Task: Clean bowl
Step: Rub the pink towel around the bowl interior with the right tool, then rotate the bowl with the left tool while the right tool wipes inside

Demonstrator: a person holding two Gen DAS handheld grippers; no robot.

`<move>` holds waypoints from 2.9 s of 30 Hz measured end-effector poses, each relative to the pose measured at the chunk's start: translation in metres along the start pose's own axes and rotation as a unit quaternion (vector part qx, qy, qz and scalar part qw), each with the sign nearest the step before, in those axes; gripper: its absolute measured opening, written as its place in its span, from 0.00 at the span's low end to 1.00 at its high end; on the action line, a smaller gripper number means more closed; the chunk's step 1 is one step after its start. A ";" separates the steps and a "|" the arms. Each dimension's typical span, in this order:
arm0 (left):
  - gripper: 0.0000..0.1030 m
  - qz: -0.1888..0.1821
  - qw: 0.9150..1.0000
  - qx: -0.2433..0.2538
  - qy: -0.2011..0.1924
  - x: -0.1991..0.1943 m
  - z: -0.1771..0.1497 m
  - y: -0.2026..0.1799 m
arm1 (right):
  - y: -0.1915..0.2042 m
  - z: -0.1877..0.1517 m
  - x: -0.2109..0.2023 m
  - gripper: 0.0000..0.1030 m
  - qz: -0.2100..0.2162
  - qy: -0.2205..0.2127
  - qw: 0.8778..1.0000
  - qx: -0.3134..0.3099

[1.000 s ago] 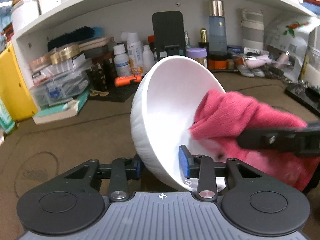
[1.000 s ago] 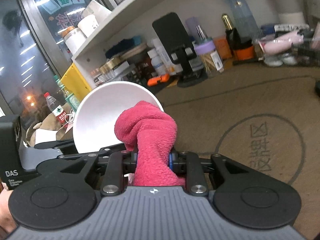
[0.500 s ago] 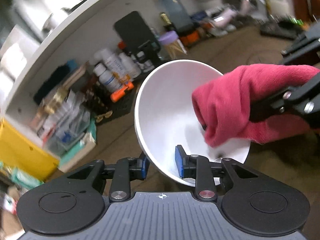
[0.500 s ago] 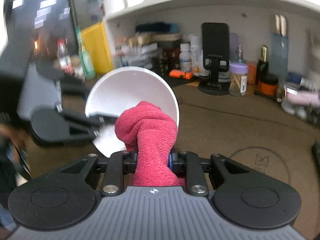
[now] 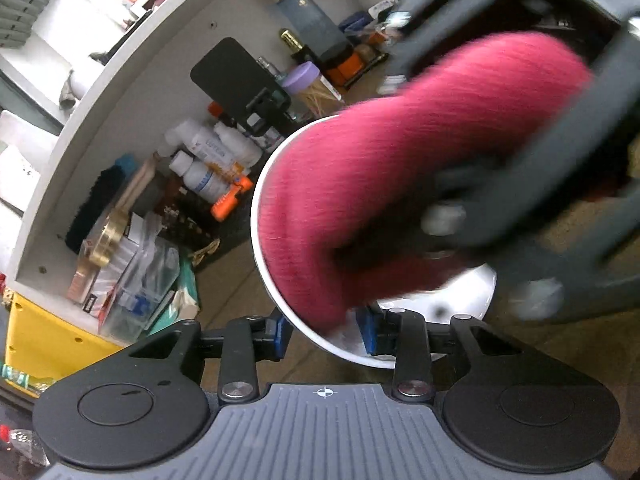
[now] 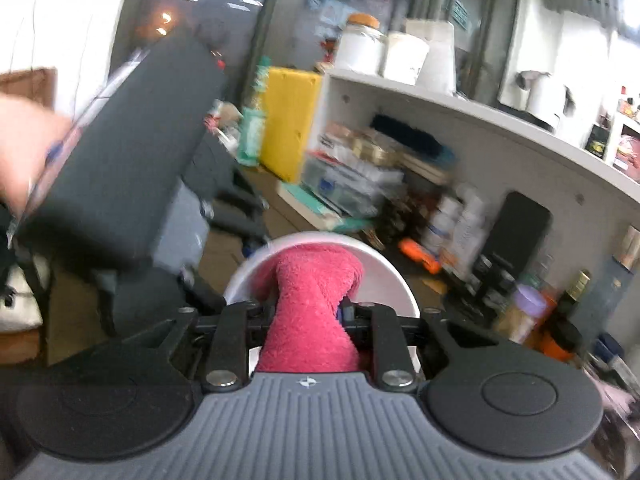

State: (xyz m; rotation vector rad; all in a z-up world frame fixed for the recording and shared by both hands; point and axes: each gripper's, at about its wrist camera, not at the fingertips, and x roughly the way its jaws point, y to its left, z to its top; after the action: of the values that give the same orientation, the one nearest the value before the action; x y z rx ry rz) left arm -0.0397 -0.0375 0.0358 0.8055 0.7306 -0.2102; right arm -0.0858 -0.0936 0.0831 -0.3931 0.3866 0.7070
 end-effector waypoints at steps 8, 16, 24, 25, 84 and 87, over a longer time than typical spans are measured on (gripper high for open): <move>0.74 0.014 0.998 -0.066 -0.016 0.003 0.007 -0.007 | -0.024 -0.046 0.010 0.21 -0.026 0.027 0.988 0.152; 0.98 0.053 0.974 -0.221 -0.014 0.012 0.011 -0.002 | -0.051 -0.063 0.013 0.21 0.001 0.023 0.963 0.269; 1.00 0.074 0.940 -0.334 -0.013 0.022 0.000 -0.008 | -0.063 -0.073 0.015 0.21 0.025 0.013 0.946 0.322; 1.00 0.075 0.936 -0.344 -0.018 0.022 -0.002 -0.009 | -0.063 -0.073 0.015 0.21 0.026 0.012 0.946 0.324; 0.44 0.018 0.996 -0.084 -0.001 0.001 -0.010 -0.007 | -0.010 0.027 -0.012 0.21 0.064 -0.065 0.992 0.085; 0.44 0.019 0.996 -0.083 0.000 0.001 -0.009 -0.007 | -0.016 0.026 -0.030 0.21 0.050 -0.076 0.991 0.095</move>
State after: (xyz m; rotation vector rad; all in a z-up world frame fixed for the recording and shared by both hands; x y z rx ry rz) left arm -0.0464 -0.0360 0.0268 0.6602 0.7229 -0.1125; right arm -0.0906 -0.1089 0.1224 -0.1391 0.3282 0.7850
